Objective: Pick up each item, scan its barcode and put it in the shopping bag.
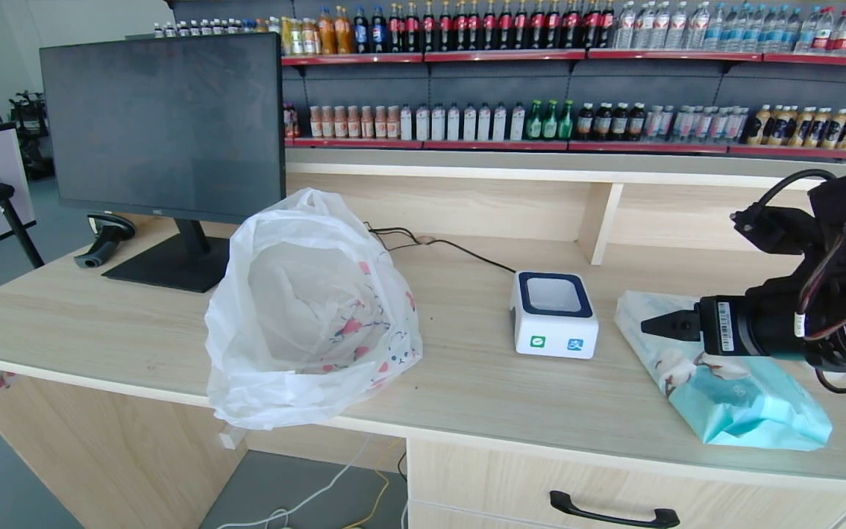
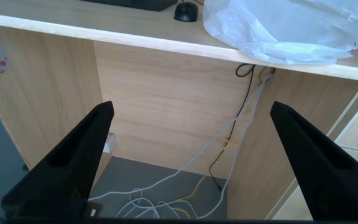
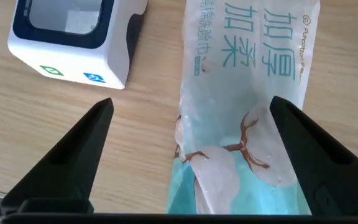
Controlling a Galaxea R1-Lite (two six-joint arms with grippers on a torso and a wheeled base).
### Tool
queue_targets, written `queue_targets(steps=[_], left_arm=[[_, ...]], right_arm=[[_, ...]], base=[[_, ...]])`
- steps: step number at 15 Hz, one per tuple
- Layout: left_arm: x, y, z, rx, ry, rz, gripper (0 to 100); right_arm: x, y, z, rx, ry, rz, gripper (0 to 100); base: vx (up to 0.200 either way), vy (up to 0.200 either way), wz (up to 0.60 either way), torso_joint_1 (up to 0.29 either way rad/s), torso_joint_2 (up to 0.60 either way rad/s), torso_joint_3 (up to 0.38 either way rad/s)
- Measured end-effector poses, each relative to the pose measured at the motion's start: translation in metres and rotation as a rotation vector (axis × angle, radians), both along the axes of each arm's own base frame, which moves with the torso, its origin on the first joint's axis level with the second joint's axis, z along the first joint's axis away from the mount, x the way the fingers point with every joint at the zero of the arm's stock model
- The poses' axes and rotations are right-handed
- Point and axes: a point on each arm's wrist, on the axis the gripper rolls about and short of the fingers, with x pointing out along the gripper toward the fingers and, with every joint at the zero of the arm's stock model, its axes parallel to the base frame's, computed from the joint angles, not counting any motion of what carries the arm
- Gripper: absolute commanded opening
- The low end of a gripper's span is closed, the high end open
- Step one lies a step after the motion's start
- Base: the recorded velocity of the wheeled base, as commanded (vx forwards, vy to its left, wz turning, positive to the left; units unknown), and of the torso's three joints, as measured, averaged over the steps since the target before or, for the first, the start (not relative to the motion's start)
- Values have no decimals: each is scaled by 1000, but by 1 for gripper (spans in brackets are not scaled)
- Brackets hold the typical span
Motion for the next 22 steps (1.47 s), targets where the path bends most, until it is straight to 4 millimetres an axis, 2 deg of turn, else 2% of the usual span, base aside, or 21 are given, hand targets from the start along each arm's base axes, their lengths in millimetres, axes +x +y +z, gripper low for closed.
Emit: queue_targets(steps=[6, 10, 17, 18, 22], left_arm=[[0, 0, 0, 0, 0, 0, 100], [0, 0, 0, 0, 0, 0, 100], [0, 0, 0, 0, 0, 0, 100], [0, 0, 0, 0, 0, 0, 100], [0, 0, 0, 0, 0, 0, 100]], right_arm=[[28, -2, -7, -13, 75, -87, 100], [33, -5, -17, -68, 103, -116, 100], [37, -4, -35, -120, 168, -58, 100], [37, -3, -36, -122, 172, -56, 0], [35, -3, -40, -134, 186, -45, 0]], base=[[0, 0, 0, 0, 0, 0], [0, 0, 0, 0, 0, 0], [0, 0, 0, 0, 0, 0], [0, 0, 0, 0, 0, 0], [0, 0, 0, 0, 0, 0]])
